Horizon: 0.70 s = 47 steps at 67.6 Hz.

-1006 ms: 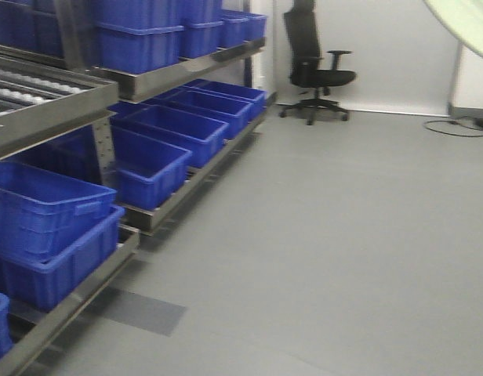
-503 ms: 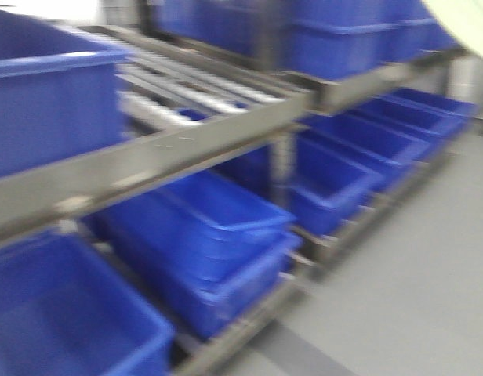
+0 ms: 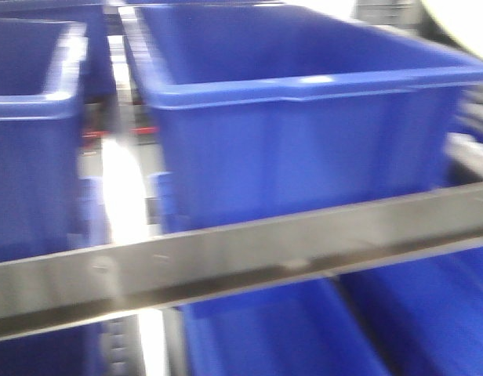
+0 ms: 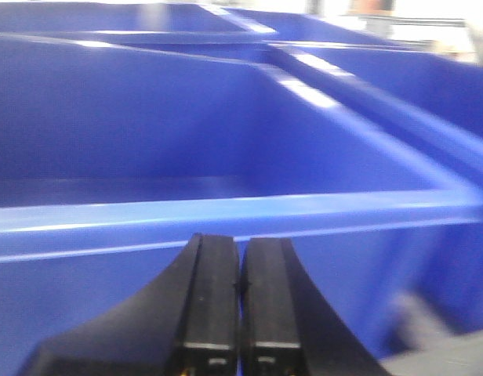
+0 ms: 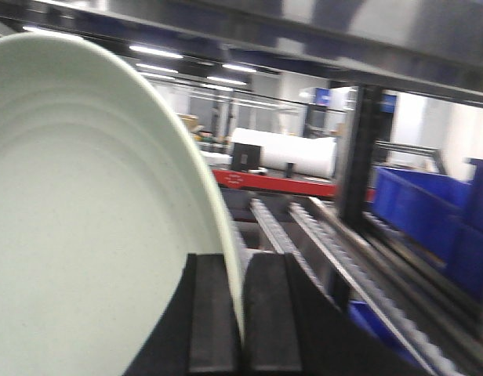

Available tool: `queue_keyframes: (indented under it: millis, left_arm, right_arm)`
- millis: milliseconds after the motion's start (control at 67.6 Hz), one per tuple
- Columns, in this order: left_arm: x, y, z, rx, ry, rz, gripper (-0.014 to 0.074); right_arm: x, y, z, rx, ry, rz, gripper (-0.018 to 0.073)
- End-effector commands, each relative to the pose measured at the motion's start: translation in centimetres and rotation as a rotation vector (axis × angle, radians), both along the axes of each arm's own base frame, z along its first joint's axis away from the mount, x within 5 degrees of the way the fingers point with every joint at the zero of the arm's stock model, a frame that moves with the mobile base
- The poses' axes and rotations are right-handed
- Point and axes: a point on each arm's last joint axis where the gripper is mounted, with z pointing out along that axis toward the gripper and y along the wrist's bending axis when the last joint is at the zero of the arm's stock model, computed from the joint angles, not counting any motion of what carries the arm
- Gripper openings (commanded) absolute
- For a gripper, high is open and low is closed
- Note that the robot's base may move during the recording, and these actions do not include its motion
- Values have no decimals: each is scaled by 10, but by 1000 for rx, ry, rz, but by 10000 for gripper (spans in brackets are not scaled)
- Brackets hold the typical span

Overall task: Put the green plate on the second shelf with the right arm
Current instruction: 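Turn the base to face the rack of blue bins and approach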

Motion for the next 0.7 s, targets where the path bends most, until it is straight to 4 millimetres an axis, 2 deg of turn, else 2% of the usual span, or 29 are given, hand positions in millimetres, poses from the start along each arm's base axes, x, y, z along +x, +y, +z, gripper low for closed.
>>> queue_keyframes:
  millis: [0,680]
  left_arm:
    - [0,0,-5,-11,-59,-4,131]
    - [0,0,-5,-11,-59,-4,131]
  right_arm:
    - [-5,1,18,11,-123,9,57]
    - [-5,1,18,11,-123,9,57]
